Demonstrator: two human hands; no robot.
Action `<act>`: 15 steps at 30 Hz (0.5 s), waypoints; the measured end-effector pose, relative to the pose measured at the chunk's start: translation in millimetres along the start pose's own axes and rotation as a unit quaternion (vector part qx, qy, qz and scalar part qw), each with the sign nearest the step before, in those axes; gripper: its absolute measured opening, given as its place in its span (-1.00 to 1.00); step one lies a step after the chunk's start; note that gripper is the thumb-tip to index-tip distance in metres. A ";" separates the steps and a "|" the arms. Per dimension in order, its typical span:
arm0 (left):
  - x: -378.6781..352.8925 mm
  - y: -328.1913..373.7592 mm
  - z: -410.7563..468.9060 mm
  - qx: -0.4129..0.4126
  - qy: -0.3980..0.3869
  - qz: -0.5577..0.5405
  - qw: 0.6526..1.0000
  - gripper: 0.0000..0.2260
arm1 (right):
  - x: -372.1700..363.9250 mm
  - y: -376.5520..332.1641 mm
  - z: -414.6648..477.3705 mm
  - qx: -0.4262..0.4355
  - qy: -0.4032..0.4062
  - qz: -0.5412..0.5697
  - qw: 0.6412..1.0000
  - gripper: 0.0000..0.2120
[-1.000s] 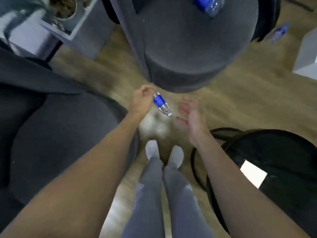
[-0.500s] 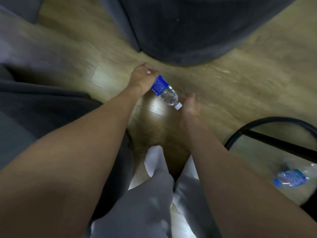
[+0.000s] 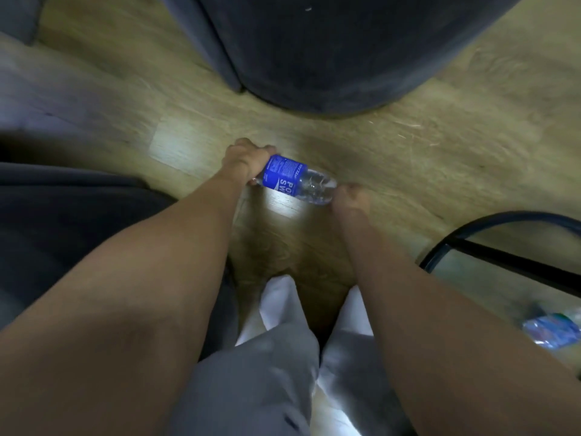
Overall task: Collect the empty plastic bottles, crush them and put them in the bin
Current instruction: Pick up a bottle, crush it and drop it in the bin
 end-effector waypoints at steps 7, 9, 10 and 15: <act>61.6 35.4 -120.5 0.029 0.028 -0.117 0.992 -0.54 | 87.6 -48.9 -120.0 0.218 0.064 0.029 0.973 -0.73; 82.5 59.9 -171.1 0.026 0.017 -0.142 0.989 -0.56 | 124.3 -73.6 -169.2 0.288 0.087 0.004 0.954 -0.75; 93.2 73.2 -196.8 0.019 0.006 -0.160 0.987 -0.62 | 142.9 -87.2 -195.8 0.319 0.101 -0.002 0.942 -0.75; 154.9 160.0 -341.8 -0.019 -0.038 -0.204 0.978 -0.62 | 250.5 -158.3 -335.6 0.400 0.186 -0.014 0.897 -0.69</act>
Point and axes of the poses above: each hand's wrist, its own z-axis towards the middle knuckle, its own x-axis out of the back of the hand, y = z × x, the point moved 1 cm from there along z, towards the middle knuckle, and after that the axes turned 2 degrees about y, right-handed, at the moved point
